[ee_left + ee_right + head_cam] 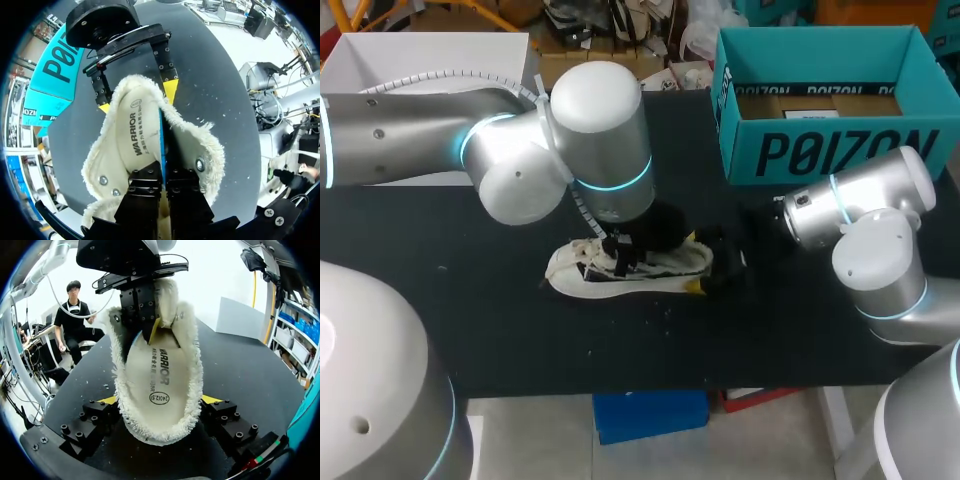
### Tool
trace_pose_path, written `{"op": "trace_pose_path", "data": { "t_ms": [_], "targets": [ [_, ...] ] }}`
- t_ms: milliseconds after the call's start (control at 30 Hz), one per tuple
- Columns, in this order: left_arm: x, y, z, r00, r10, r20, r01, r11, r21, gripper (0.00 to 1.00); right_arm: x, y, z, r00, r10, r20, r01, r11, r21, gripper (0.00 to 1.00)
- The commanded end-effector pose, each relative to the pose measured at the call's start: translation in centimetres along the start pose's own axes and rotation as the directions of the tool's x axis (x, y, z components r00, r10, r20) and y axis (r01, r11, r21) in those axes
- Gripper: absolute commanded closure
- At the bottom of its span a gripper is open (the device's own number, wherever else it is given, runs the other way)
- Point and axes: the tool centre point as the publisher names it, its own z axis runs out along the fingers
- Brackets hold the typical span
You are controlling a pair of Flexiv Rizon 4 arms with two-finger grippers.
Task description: Take the shoe out of the shoebox, open the shoe tongue, remove and reinsert the insole, then place the shoe into the shoebox
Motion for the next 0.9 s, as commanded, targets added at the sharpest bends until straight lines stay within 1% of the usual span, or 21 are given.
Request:
{"op": "trace_pose_path", "data": {
  "t_ms": [33, 433, 900],
  "targets": [
    [0.2, 0.3, -0.6, 1.0, 0.004, 0.005, -0.004, 1.0, 0.026, 1.0, -0.2, -0.4, 0.5, 1.0, 0.003, 0.001, -0.003, 1.0, 0.002, 1.0],
    [0.3, 0.6, -0.9, 1.0, 0.002, 0.015, -0.003, 0.999, 0.052, 1.0, -0.2, -0.4, 0.5, 1.0, 0.003, 0.001, -0.003, 1.0, 0.002, 1.0],
    [0.8, 0.6, -2.0, 0.999, 0.003, 0.04, -0.005, 0.998, 0.063, 1.0, -0.2, -0.4, 0.5, 1.0, 0.003, 0.001, -0.003, 1.0, 0.002, 1.0]
  ]
}}
